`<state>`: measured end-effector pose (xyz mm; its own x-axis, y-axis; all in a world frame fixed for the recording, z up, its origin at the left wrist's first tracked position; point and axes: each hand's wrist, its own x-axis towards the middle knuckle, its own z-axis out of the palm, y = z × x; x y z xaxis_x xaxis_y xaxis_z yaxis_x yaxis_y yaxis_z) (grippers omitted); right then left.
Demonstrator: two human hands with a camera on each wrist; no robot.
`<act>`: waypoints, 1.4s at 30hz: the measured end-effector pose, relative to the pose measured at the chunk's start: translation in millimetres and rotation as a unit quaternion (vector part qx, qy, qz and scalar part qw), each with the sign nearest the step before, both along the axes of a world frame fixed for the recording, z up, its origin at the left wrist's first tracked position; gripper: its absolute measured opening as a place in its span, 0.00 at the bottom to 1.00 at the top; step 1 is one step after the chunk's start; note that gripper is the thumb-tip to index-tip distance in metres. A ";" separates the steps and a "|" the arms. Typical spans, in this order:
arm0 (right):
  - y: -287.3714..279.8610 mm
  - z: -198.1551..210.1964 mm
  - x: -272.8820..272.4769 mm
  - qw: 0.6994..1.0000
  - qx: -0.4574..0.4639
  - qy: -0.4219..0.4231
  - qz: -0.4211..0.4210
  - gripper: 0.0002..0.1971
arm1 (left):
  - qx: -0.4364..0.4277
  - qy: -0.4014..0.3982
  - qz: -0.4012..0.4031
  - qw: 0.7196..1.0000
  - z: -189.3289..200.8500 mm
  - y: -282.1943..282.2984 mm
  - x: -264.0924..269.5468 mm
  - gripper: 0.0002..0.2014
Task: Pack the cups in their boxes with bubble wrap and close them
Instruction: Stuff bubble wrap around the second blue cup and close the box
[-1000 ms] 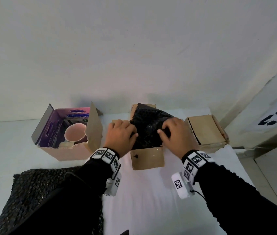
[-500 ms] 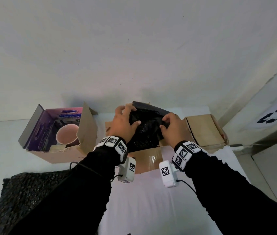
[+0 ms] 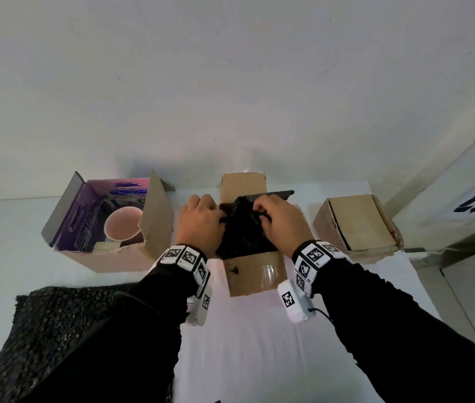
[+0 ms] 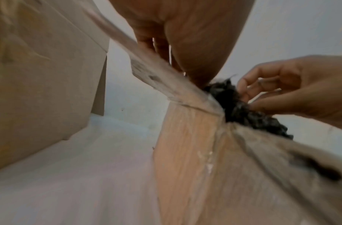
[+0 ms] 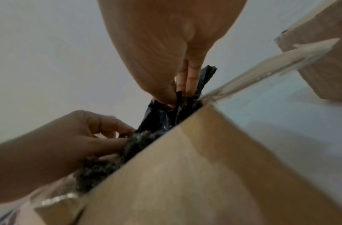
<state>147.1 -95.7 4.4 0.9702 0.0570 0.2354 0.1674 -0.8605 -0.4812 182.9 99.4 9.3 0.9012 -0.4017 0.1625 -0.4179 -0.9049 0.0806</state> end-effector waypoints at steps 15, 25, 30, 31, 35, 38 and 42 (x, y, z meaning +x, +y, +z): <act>4.5 0.0 11.2 0.955 -0.272 0.073 0.098 0.15 | 0.180 -0.004 -0.067 0.981 -5.7 -9.8 -5.6 0.16; 16.6 2.6 17.8 0.942 -0.299 0.133 0.071 0.15 | 0.172 -0.002 -0.020 0.985 -3.5 -14.4 -0.7 0.09; 17.6 0.2 13.8 0.958 -0.265 0.043 0.104 0.16 | 0.038 -0.124 -0.011 0.992 -14.5 -2.0 -0.6 0.05; 19.5 -1.3 15.1 0.955 -0.268 0.047 0.120 0.16 | 0.020 -0.144 -0.015 0.989 -15.7 -0.5 -1.0 0.04; 25.0 -10.6 22.5 0.943 -0.292 0.084 0.140 0.17 | 0.049 -0.126 -0.068 0.989 -17.3 0.5 -2.5 0.14; 23.2 -10.7 26.6 0.940 -0.286 0.104 0.152 0.17 | 0.085 -0.072 -0.079 0.991 -20.7 -0.3 -2.1 0.18; 16.9 -2.4 22.9 0.946 -0.281 0.062 0.147 0.16 | 0.136 -0.046 -0.057 0.988 -20.3 -1.9 0.6 0.15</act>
